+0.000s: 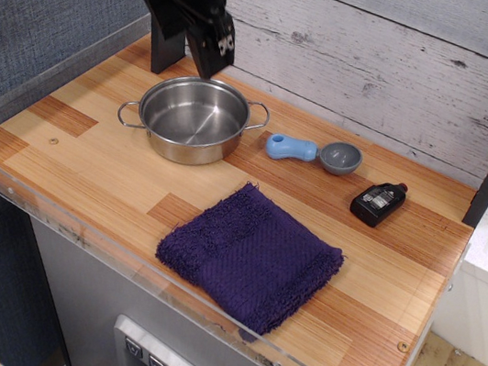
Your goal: Slide the purple rag in front of the silver pot.
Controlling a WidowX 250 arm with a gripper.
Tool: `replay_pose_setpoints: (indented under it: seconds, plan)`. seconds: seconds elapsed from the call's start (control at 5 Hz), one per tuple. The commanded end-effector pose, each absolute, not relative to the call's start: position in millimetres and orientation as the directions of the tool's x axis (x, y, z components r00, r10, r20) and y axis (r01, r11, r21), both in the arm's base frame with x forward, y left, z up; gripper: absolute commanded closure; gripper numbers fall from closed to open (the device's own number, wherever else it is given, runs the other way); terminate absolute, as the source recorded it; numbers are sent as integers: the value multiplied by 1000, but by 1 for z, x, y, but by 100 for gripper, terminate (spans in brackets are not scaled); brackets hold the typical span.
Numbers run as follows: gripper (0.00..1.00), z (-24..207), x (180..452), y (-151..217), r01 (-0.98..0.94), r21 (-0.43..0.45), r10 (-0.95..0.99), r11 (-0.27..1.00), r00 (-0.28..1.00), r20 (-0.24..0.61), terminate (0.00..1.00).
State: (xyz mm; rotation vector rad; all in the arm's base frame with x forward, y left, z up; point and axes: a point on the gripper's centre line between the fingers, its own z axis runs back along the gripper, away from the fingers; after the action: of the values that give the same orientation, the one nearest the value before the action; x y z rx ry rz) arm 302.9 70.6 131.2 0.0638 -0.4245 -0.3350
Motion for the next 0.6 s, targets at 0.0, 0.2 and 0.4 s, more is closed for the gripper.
replay_pose_setpoints:
  seconds: [0.0,0.2,0.4]
  plan:
    - [0,125,281,41,341,162,-376,926,874,307,0]
    - [0,110,277,21,399,145,-424,905,867,261,0]
    - [0,95,266,4,425,115,-440,898,867,234,0]
